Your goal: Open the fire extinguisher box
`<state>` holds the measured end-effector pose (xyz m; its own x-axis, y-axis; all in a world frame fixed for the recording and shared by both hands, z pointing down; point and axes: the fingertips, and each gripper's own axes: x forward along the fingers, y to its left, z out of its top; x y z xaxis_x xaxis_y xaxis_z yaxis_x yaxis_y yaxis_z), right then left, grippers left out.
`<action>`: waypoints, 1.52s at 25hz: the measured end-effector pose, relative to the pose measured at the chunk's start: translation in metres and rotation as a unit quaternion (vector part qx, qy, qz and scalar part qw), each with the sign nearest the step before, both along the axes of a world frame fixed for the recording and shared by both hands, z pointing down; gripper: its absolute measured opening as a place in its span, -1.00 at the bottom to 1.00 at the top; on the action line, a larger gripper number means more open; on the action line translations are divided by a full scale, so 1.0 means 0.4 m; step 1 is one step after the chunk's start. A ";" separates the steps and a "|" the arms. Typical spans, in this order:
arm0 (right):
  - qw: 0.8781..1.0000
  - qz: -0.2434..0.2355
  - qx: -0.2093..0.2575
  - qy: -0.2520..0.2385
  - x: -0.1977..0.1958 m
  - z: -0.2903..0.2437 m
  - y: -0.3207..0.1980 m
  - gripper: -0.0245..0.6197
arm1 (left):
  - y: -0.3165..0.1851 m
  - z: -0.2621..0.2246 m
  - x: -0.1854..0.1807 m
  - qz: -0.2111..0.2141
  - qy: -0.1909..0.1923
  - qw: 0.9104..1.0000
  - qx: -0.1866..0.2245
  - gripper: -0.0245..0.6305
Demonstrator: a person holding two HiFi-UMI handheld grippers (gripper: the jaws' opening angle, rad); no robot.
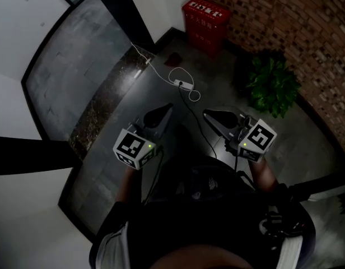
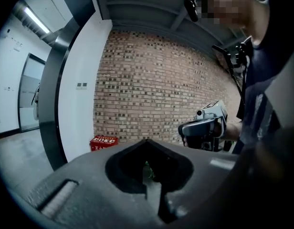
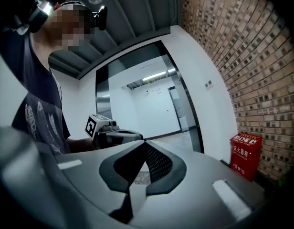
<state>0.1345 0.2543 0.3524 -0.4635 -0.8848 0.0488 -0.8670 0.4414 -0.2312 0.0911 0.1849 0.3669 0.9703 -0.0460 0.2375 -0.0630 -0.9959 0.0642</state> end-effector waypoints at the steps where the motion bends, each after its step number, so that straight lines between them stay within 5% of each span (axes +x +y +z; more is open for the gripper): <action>1: 1.000 0.010 0.000 0.003 0.013 -0.004 -0.025 -0.92 | -0.030 0.003 0.015 0.004 0.002 1.000 -0.002 -0.93; 6: 0.998 0.062 -0.016 0.013 0.086 -0.027 -0.193 -0.92 | -0.206 -0.010 0.085 0.030 0.023 0.999 -0.010 -0.93; 14: 0.995 0.075 -0.048 0.037 0.079 -0.041 -0.507 -0.92 | -0.503 -0.005 0.131 0.030 0.051 0.996 -0.062 -0.93; 23: 0.993 0.099 -0.037 0.047 0.180 -0.039 -0.638 -0.92 | -0.612 0.015 0.204 0.057 0.046 0.994 -0.076 -0.93; 29: 0.990 0.139 -0.026 0.029 0.333 -0.046 -0.718 -0.92 | -0.702 0.019 0.306 0.051 0.041 0.995 -0.072 -0.93; 38: 0.988 0.154 -0.019 0.017 0.696 0.004 -0.798 -0.92 | -0.759 0.053 0.612 0.057 -0.021 0.996 -0.062 -0.93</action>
